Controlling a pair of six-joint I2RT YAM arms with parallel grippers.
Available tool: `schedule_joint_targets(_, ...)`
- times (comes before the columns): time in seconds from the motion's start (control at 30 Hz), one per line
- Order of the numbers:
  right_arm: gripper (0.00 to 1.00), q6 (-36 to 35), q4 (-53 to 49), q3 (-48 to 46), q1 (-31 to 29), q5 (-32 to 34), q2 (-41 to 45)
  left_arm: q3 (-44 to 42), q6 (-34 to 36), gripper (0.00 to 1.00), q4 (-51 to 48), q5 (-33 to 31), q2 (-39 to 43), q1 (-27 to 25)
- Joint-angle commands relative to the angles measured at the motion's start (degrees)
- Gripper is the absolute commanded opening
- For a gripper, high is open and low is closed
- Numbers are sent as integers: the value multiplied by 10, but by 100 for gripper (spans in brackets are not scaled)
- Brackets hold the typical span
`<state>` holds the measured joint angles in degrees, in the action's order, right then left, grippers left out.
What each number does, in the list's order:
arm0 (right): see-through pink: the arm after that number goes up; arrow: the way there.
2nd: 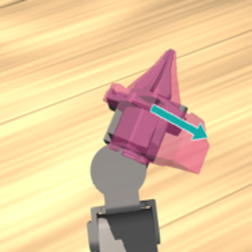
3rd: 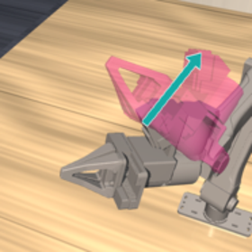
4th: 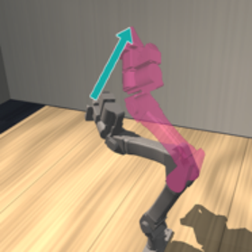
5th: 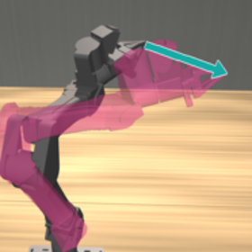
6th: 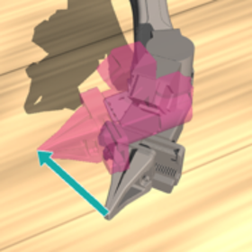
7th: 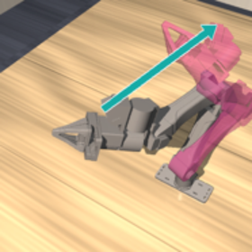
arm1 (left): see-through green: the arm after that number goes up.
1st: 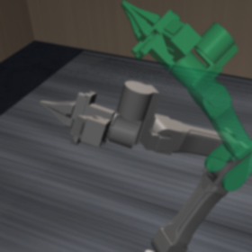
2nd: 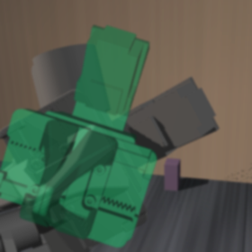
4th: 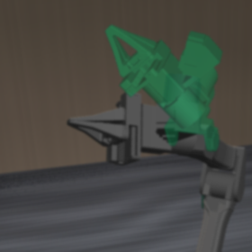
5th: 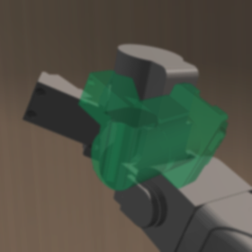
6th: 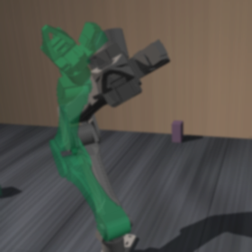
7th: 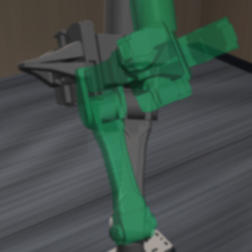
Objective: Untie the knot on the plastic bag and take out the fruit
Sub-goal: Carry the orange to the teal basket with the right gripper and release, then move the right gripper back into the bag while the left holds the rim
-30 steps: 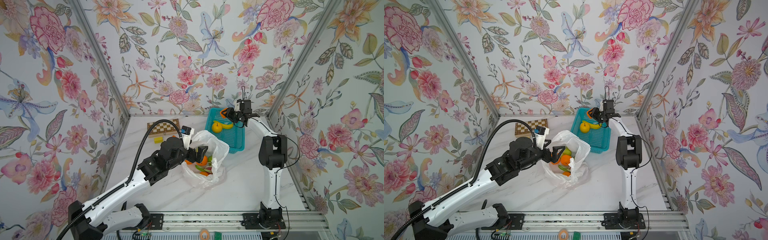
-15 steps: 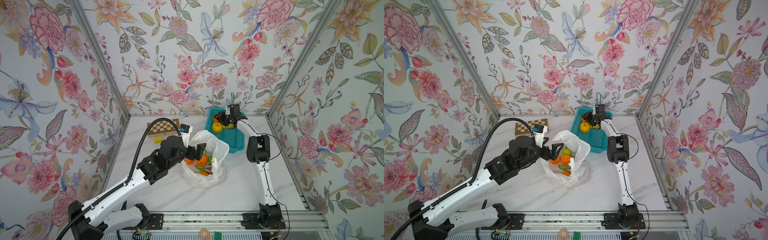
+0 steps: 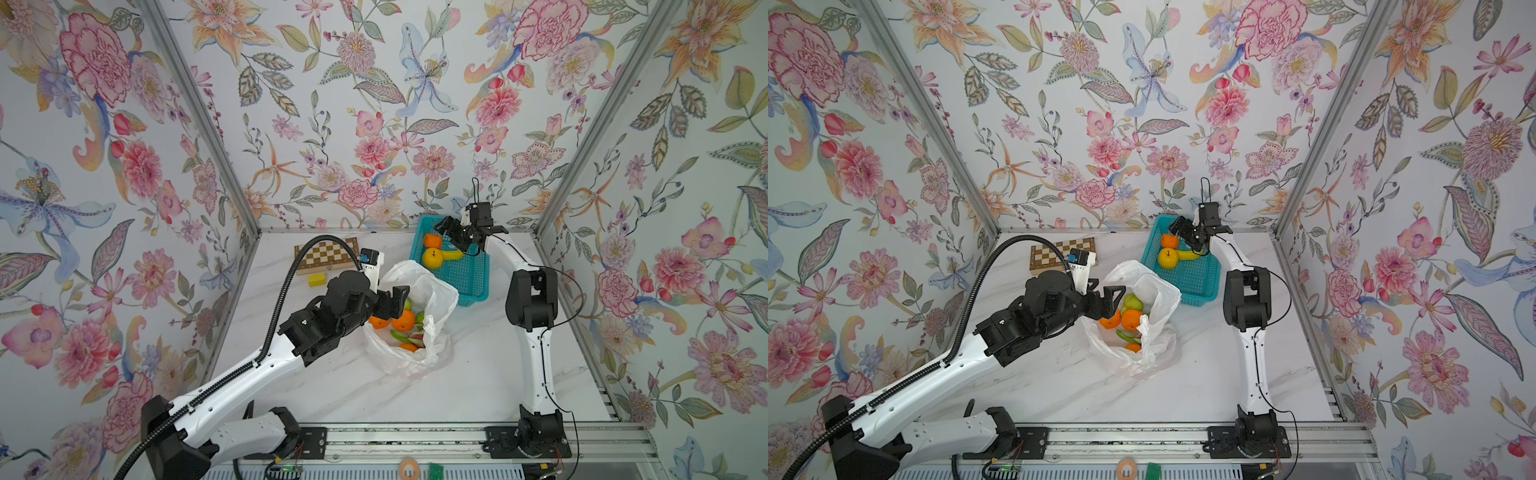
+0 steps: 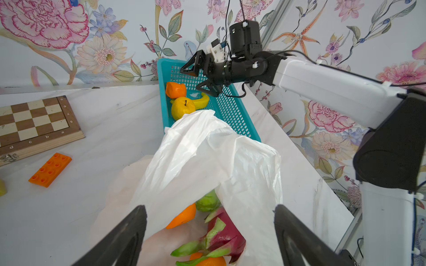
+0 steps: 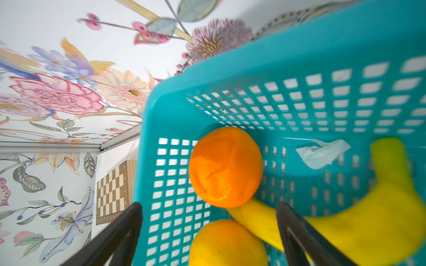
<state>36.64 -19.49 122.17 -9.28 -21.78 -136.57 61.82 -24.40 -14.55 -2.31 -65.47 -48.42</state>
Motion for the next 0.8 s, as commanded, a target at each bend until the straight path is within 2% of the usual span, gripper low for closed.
schedule_joint_targets(0.0, 93, -26, -10, -35, 3, 26, 82, 6, -14, 82, -16, 0, -9, -11)
schedule_joint_targets(0.2, 95, -47, -2, -149, 1, 28, 230, 5, -23, 73, -30, -5, -15, -36)
schedule_joint_targets(0.47, 97, -64, 53, -351, -3, -1, 444, -10, -49, 69, -33, -11, -38, -53)
schedule_joint_targets(0.57, 98, -65, 41, -394, -8, -13, 503, -23, -55, 69, -25, -14, -44, -56)
schedule_joint_targets(0.77, 99, -72, 7, -483, -62, -17, 602, -11, -48, 69, -44, -55, -67, -56)
